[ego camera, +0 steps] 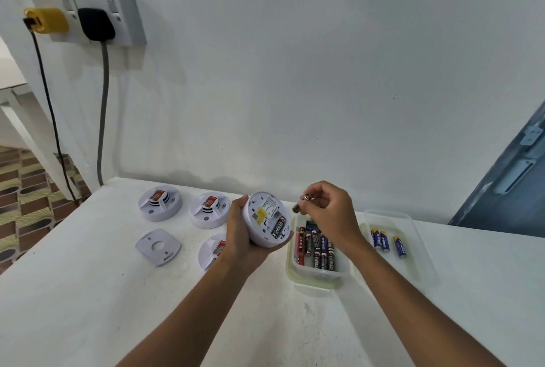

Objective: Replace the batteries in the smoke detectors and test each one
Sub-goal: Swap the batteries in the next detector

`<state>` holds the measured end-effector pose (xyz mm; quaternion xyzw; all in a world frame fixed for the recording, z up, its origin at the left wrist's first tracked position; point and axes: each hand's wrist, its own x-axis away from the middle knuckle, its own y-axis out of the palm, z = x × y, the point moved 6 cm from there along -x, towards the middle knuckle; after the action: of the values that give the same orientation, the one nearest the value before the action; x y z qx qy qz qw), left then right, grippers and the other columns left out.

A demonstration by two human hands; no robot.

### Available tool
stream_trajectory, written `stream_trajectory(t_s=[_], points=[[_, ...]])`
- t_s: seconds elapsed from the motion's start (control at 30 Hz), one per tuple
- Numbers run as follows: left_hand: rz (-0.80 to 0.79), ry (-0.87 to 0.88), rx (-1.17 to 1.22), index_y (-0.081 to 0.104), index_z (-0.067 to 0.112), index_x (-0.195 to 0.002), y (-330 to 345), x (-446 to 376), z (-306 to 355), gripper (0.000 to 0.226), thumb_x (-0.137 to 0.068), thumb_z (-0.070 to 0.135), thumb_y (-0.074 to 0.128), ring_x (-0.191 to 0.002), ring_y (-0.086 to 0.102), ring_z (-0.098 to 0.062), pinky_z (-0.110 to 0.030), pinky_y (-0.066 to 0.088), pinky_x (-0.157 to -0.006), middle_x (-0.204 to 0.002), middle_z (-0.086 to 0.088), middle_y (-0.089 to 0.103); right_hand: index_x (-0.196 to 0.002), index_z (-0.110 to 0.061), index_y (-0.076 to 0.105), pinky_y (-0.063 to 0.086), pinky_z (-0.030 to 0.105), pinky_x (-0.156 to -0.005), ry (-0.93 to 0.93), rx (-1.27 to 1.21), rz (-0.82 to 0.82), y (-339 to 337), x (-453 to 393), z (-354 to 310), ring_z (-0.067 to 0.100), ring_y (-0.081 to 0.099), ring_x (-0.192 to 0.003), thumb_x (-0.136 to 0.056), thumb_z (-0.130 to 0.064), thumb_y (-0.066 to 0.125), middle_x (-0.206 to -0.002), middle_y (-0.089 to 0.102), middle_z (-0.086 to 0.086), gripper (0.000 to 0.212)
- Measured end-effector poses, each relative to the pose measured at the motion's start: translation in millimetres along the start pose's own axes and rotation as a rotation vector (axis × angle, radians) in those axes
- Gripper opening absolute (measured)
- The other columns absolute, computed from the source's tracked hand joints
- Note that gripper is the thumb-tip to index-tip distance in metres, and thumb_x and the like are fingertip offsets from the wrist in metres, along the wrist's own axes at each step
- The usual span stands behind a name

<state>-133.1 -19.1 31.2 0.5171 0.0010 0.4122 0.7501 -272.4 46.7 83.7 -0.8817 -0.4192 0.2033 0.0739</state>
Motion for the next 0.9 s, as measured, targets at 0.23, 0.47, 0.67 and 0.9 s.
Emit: stream_trajectory(t_s=[0.23, 0.47, 0.67, 0.9], points=[[-0.017, -0.012, 0.039, 0.063, 0.007, -0.104, 4.8, 5.0, 0.2, 0.045, -0.09, 0.046, 0.046, -0.094, 0.057, -0.034, -0.05, 0.042, -0.094, -0.1, -0.021, 0.063, -0.083, -0.003, 0.071, 0.056, 0.023, -0.074, -0.125, -0.141, -0.056, 25.1, 27.2, -4.8, 0.016, 0.07, -0.077, -0.071, 0.004, 0.078, -0.085, 0.073, 0.009, 0.016], [-0.002, -0.035, 0.033, 0.063, 0.006, -0.099, 6.0, 10.0, 1.0, 0.047, -0.085, 0.049, 0.049, -0.086, 0.053, -0.028, -0.04, 0.039, -0.093, -0.09, -0.015, 0.061, -0.081, -0.011, 0.078, 0.054, 0.025, -0.08, -0.314, -0.015, -0.05, 37.0, 40.3, -15.0, 0.007, 0.066, -0.09, -0.072, -0.014, 0.079, -0.088, 0.072, -0.003, 0.01], [-0.066, -0.012, 0.014, 0.068, 0.008, -0.097, 13.0, 14.3, 5.6, 0.043, -0.088, 0.044, 0.047, -0.103, 0.055, -0.036, -0.052, 0.041, -0.098, -0.098, -0.02, 0.068, -0.12, -0.031, 0.055, 0.044, 0.006, -0.073, 0.208, -0.202, -0.033, 38.7, 38.9, 3.0, 0.007, 0.049, -0.113, -0.053, -0.039, 0.083, -0.121, 0.051, -0.01, 0.073], [-0.173, -0.037, -0.006, 0.077, 0.007, -0.077, 25.7, 20.2, 9.6, 0.054, -0.087, 0.047, 0.043, -0.092, 0.057, -0.033, -0.048, 0.039, -0.095, -0.089, -0.017, 0.069, -0.126, -0.014, 0.055, 0.055, 0.026, -0.069, 0.428, -0.679, -0.22, 56.0, 36.7, -4.8, 0.023, 0.069, -0.097, -0.06, -0.002, 0.084, -0.115, 0.069, 0.014, 0.073]])
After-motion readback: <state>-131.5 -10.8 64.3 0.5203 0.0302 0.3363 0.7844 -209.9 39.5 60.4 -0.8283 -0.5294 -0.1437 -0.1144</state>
